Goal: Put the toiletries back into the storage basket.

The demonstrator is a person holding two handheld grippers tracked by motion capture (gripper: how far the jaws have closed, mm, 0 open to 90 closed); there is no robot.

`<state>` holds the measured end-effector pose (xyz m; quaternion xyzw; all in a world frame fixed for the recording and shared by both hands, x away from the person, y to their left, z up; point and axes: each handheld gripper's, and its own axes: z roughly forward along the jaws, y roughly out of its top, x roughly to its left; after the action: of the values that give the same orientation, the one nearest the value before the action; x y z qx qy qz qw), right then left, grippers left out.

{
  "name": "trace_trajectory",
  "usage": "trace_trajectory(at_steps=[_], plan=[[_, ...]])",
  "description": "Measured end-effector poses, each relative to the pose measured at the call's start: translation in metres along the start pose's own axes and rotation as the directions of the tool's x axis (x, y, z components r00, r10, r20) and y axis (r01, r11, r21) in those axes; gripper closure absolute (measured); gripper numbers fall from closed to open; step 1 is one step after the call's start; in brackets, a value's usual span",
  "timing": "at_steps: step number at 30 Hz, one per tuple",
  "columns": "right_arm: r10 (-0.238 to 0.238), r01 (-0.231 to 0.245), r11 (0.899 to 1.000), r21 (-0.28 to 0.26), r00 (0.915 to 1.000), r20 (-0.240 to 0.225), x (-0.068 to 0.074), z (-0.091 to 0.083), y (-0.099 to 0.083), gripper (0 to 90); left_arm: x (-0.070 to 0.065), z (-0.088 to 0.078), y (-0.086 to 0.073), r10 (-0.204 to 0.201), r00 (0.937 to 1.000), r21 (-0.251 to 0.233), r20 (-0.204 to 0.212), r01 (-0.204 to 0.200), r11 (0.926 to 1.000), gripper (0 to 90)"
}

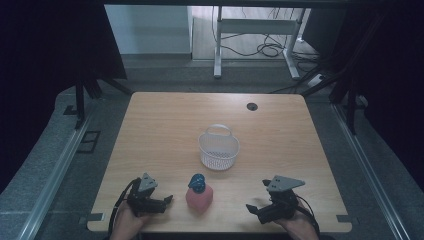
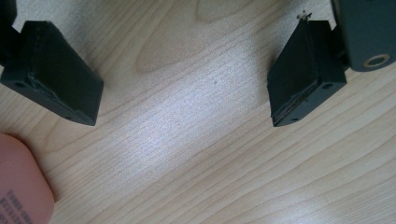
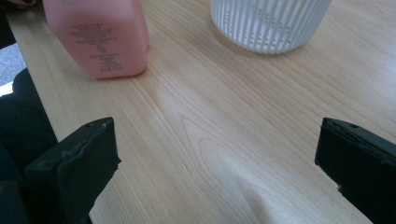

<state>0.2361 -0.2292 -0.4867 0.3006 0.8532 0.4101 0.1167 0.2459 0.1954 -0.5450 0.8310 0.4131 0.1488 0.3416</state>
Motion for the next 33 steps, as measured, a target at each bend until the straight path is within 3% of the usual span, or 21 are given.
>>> trace_trajectory(at_steps=[24, 33], plan=[[-0.011, 0.004, 0.998, -0.062, 0.9945, -0.105, 0.021, 0.017, 0.040, 5.8, 0.000, 0.000, 0.000, -0.002, 1.0000, 0.000, -0.001, 0.002, 1.0000, 10.3], [-0.068, 0.061, 0.996, -0.059, 0.9882, -0.137, 0.032, 0.027, 0.058, 13.4, 0.000, 0.000, 0.000, 0.000, 1.0000, 0.002, -0.001, 0.000, 1.0000, 10.3]])
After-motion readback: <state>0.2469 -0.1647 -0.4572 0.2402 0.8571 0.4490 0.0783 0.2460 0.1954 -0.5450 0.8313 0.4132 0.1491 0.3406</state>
